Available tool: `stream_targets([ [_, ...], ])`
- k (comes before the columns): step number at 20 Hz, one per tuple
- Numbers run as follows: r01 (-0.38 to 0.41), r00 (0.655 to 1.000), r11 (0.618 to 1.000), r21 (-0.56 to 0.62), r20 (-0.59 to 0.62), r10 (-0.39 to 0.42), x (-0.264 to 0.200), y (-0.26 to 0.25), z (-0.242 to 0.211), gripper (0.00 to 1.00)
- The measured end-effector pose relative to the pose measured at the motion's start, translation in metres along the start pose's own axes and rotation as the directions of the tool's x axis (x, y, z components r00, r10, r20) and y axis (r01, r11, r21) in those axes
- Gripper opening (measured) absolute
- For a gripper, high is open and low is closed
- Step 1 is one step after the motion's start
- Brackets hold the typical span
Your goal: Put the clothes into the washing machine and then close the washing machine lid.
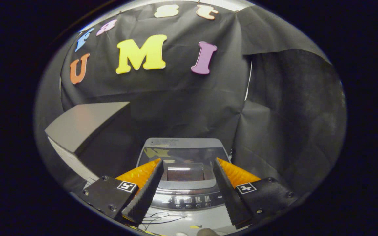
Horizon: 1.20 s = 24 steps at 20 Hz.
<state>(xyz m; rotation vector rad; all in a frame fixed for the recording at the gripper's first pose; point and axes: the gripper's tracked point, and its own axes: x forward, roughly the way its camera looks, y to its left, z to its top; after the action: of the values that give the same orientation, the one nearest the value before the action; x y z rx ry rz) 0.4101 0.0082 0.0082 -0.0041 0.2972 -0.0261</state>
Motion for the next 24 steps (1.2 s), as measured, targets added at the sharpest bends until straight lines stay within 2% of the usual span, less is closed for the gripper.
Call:
stream_targets([
  [10, -0.019, 0.982, 0.997, 0.073, 0.187, 0.005, -0.177, -0.016, -0.034, 0.99],
  [15, -0.05, 0.981, 0.996, 0.078, 0.192, 0.034, -0.246, -0.018, -0.079, 0.98],
  [18, -0.042, 0.983, 0.998, 0.054, 0.179, 0.031, -0.28, -0.019, -0.111, 0.99],
  [24, -0.051, 0.979, 0.998, 0.025, 0.198, 0.045, -0.334, -0.008, -0.138, 0.99],
])
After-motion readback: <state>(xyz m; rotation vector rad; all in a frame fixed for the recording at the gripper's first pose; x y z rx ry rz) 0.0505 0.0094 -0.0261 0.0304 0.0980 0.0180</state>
